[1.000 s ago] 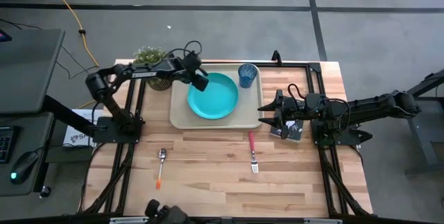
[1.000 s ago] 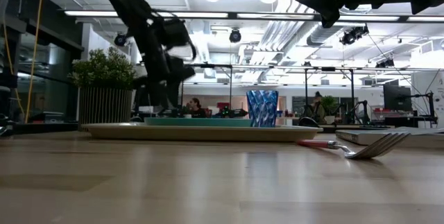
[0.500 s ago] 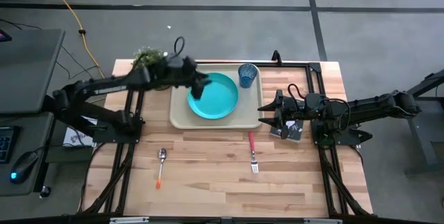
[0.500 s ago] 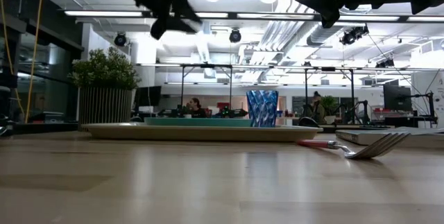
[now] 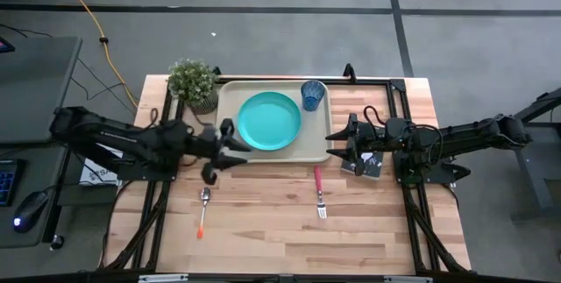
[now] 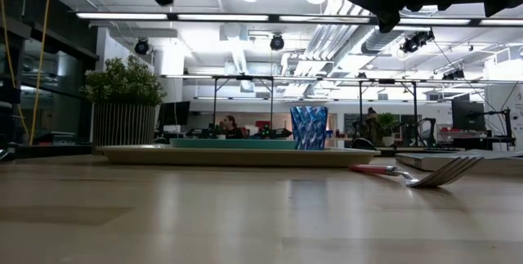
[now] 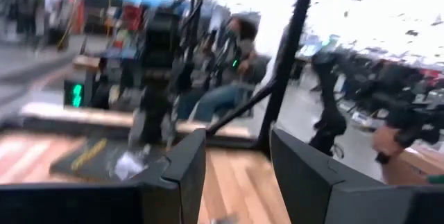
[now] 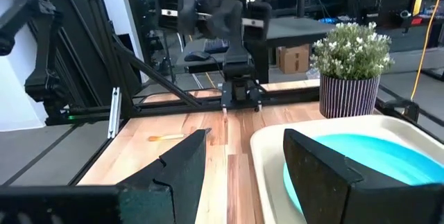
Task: Pick and place plate/cup/fork/spoon on tray
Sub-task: Put the red fork on the white serving tray to the left of the blue plate
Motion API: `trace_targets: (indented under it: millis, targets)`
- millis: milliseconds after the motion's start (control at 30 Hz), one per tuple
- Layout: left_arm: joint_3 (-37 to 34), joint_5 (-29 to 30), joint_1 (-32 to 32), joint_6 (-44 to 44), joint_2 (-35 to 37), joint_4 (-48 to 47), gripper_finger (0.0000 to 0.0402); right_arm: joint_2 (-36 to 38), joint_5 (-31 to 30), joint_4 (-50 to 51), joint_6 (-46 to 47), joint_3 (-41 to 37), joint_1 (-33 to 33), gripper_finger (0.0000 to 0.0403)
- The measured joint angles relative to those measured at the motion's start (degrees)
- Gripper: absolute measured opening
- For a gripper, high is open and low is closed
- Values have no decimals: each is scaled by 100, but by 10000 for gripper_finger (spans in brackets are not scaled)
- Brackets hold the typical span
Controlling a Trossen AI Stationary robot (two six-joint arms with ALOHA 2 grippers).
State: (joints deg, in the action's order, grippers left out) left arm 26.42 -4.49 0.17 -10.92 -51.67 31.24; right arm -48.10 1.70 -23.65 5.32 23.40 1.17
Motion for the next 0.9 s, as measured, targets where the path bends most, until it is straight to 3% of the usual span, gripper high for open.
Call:
trace_targets:
  millis: [300, 900]
  targets:
    - [-3, 21, -376, 958, 504, -555, 145, 0, 1, -937, -188, 0, 0, 186]
    - [-3, 238, -370, 632, 489, -1065, 145, -104, 28, -792, -76, 0, 0, 186]
